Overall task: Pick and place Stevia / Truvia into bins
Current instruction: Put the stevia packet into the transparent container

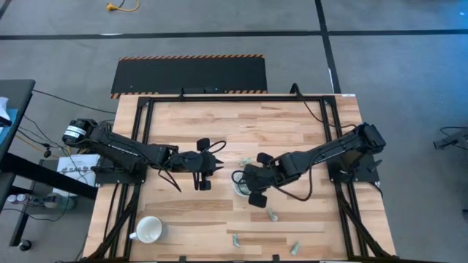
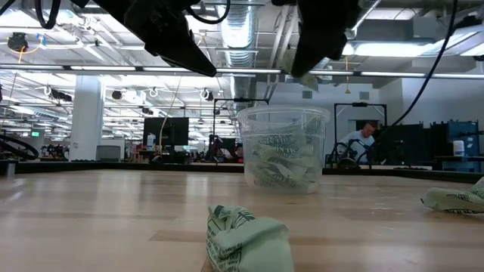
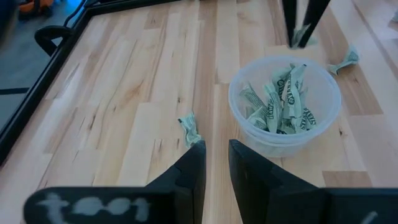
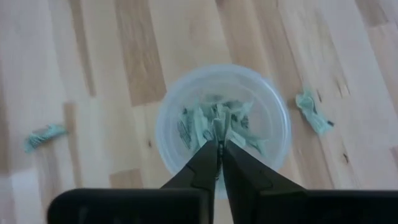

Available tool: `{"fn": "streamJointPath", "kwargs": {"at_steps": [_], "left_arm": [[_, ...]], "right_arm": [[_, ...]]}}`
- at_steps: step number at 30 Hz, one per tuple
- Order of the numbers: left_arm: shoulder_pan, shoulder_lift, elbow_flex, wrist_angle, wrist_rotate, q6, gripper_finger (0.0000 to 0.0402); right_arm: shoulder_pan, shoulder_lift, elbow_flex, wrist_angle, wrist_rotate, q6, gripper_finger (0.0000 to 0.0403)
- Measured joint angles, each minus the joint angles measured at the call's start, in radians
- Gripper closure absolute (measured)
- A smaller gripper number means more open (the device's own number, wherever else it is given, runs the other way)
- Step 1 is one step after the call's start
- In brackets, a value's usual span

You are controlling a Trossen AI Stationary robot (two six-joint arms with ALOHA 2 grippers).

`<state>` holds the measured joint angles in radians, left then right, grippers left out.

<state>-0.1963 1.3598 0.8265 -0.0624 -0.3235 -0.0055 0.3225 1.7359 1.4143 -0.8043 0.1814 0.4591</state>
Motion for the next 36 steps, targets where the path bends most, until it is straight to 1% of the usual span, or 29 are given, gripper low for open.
{"fn": "streamJointPath", "kwargs": {"at_steps": [8,11,13,16,21,23,25,29,33,36], "left_arm": [[0.000,0.000,0.000,0.000,-0.004,0.000,0.0343],[0.000,0.000,0.000,0.001,-0.004,0.000,0.0343],[0.000,0.000,0.000,0.000,-0.004,0.001,0.0343],[0.000,0.000,0.000,0.000,-0.004,0.001,0.0343],[0.000,0.000,0.000,0.001,-0.004,0.001,0.0343],[0.000,0.000,0.000,0.000,-0.004,0.000,0.0343],[0.000,0.000,0.000,0.001,-0.004,0.000,0.0343],[0.000,0.000,0.000,0.004,-0.004,-0.002,0.0343],[0.000,0.000,0.000,0.004,-0.004,-0.003,0.0343],[0.000,0.000,0.000,0.004,-0.007,-0.003,0.0343]], "right_arm": [[-0.005,0.014,-0.002,0.005,-0.003,-0.025,0.0320],[-0.010,0.013,-0.001,-0.001,-0.005,-0.025,0.0306],[-0.003,0.002,-0.002,-0.029,-0.026,-0.015,0.0302],[0.035,-0.017,0.000,-0.096,-0.049,0.091,0.0301],[0.169,-0.016,-0.001,-0.260,-0.055,0.386,0.0302],[0.226,-0.014,-0.017,-0.269,-0.055,0.502,0.0303],[0.277,-0.012,-0.043,-0.262,-0.056,0.578,0.0303],[0.349,-0.012,-0.065,-0.252,-0.028,0.592,0.0303],[0.370,-0.012,-0.065,-0.180,0.055,0.641,0.0303],[0.371,-0.012,-0.065,-0.097,0.056,0.640,0.0303]]}}
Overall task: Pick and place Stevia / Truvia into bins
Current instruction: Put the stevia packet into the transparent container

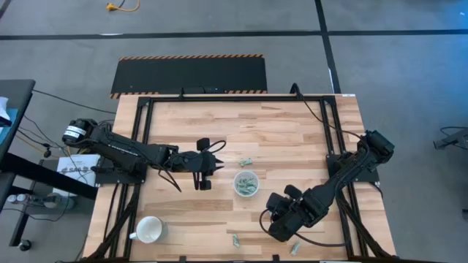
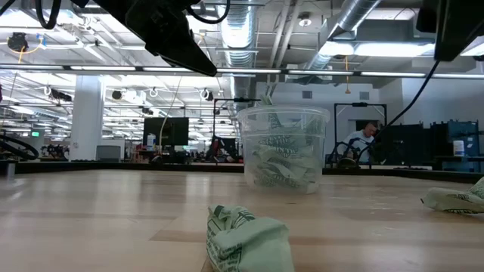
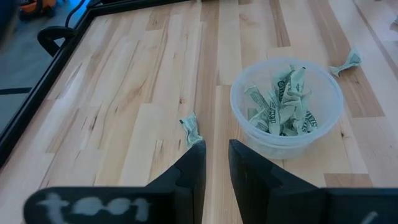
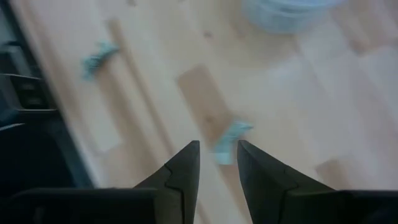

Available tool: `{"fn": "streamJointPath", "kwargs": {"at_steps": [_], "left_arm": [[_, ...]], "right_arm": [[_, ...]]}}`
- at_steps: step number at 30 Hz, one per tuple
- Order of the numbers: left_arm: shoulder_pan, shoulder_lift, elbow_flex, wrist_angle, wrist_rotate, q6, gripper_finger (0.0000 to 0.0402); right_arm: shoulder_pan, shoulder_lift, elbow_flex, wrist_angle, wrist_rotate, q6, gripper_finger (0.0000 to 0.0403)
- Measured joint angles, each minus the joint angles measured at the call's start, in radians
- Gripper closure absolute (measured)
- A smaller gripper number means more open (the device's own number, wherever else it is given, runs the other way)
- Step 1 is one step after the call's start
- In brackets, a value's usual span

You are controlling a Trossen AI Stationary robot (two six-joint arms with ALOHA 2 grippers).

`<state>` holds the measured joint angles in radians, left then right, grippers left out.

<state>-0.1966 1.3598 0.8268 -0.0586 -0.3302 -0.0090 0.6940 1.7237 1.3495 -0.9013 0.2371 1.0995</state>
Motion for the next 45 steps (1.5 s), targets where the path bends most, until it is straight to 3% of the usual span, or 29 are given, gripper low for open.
{"fn": "streamJointPath", "kwargs": {"at_steps": [9,14,20,37,45], "left_arm": [[0.000,0.000,0.000,-0.003,0.001,-0.002,0.0343],[0.000,0.000,0.000,-0.003,0.001,-0.003,0.0343],[0.000,0.000,0.000,0.000,0.001,-0.003,0.0343],[0.000,0.000,0.000,0.000,0.002,-0.002,0.0343],[0.000,0.000,0.000,0.001,0.002,-0.002,0.0343]], "right_arm": [[-0.002,0.086,0.000,0.025,-0.009,0.052,0.0303],[-0.015,0.177,0.000,0.002,-0.107,0.029,0.0303],[-0.024,0.242,0.001,0.035,-0.129,0.026,0.0303],[-0.035,0.262,0.001,0.068,-0.112,0.030,0.0306],[-0.036,0.262,0.001,0.065,-0.108,0.010,0.0344]]}}
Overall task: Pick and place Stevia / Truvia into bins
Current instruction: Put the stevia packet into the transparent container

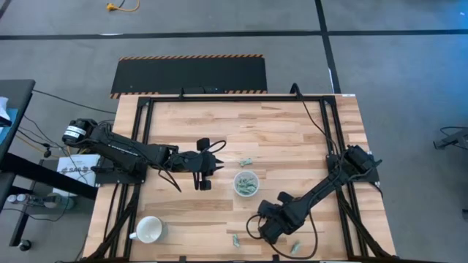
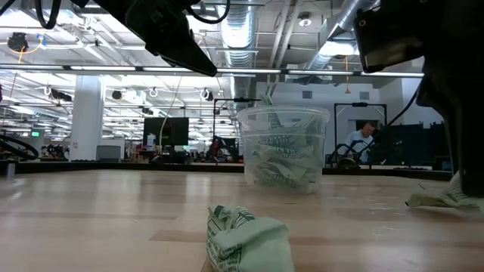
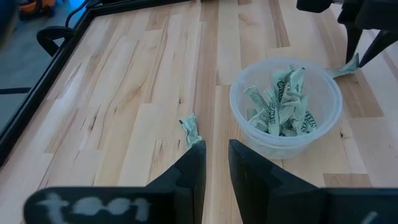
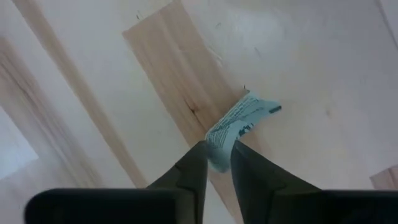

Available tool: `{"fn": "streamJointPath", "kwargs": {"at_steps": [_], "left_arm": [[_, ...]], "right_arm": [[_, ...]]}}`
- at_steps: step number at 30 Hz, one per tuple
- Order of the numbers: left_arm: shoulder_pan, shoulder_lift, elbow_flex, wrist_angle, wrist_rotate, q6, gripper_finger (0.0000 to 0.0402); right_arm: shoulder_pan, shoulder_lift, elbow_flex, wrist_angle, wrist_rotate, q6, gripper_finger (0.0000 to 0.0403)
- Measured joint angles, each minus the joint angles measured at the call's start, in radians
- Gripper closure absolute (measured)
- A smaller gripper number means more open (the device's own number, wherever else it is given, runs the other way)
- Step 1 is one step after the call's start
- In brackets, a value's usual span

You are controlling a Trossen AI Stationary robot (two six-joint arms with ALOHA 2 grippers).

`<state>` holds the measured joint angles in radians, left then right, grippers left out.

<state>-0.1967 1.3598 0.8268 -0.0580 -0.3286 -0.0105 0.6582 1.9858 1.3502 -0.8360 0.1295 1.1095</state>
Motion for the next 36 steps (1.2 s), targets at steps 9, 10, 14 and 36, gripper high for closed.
{"fn": "streamJointPath", "kwargs": {"at_steps": [9,10,14,36], "left_arm": [[0.000,0.000,0.000,0.000,0.000,0.000,0.0343],[0.000,0.000,0.000,0.000,0.000,0.001,0.0343],[0.000,0.000,0.000,0.000,0.000,0.001,0.0343],[0.000,0.000,0.000,-0.004,0.001,0.008,0.0343]], "right_arm": [[0.000,0.000,0.000,0.005,0.014,-0.093,0.0394],[0.000,-0.001,0.000,0.004,0.014,-0.098,0.0396],[0.000,-0.033,0.038,-0.039,0.035,-0.123,0.0400],[-0.239,-0.117,0.192,-0.155,0.233,-0.497,0.0401]]}}
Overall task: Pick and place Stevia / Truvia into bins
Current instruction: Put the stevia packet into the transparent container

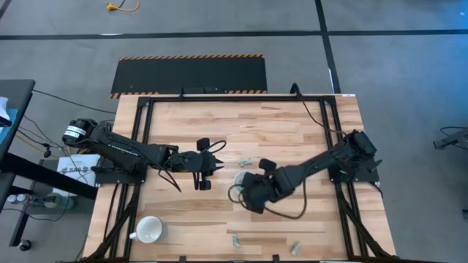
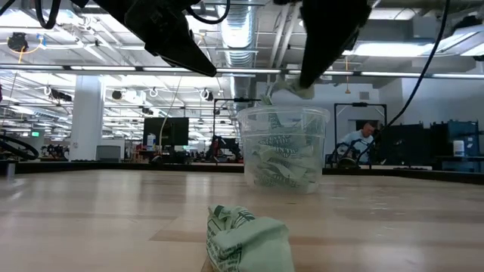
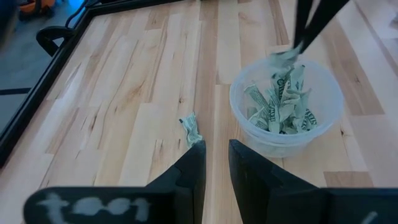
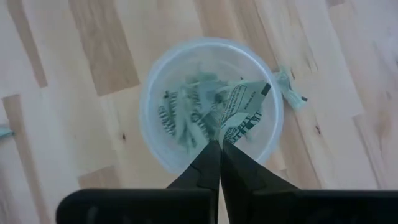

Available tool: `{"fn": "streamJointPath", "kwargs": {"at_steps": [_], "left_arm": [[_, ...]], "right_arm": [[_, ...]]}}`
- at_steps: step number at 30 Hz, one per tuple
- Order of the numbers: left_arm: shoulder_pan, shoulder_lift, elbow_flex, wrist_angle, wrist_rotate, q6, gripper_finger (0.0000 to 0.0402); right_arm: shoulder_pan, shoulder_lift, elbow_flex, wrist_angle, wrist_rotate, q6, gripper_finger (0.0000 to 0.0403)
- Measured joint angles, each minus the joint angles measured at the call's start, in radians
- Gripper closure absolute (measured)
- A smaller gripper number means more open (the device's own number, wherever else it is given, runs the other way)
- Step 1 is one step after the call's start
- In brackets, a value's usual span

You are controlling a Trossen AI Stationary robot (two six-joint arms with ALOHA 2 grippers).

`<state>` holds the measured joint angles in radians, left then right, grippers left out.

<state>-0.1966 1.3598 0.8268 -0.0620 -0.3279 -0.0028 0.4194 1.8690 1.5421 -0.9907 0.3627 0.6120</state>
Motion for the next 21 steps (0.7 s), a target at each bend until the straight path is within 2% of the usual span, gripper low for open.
{"fn": "streamJointPath", "kwargs": {"at_steps": [5,14,16,19,21], "left_arm": [[0.000,0.000,0.000,0.000,0.000,0.000,0.0343],[0.000,0.000,0.000,0.000,0.000,0.000,0.0343],[0.000,0.000,0.000,0.000,0.000,0.000,0.0343],[0.000,0.000,0.000,0.000,0.000,0.000,0.0343],[0.000,0.000,0.000,0.000,0.000,0.000,0.0343]], "right_arm": [[-0.047,0.000,-0.005,0.009,-0.110,-0.039,0.0395],[-0.069,0.000,-0.010,0.003,-0.123,-0.087,0.0343],[-0.067,0.000,-0.009,-0.007,-0.154,-0.084,0.0334],[-0.043,0.000,0.020,-0.121,-0.233,-0.024,0.0328],[0.001,0.000,0.039,-0.208,-0.242,0.027,0.0328]]}}
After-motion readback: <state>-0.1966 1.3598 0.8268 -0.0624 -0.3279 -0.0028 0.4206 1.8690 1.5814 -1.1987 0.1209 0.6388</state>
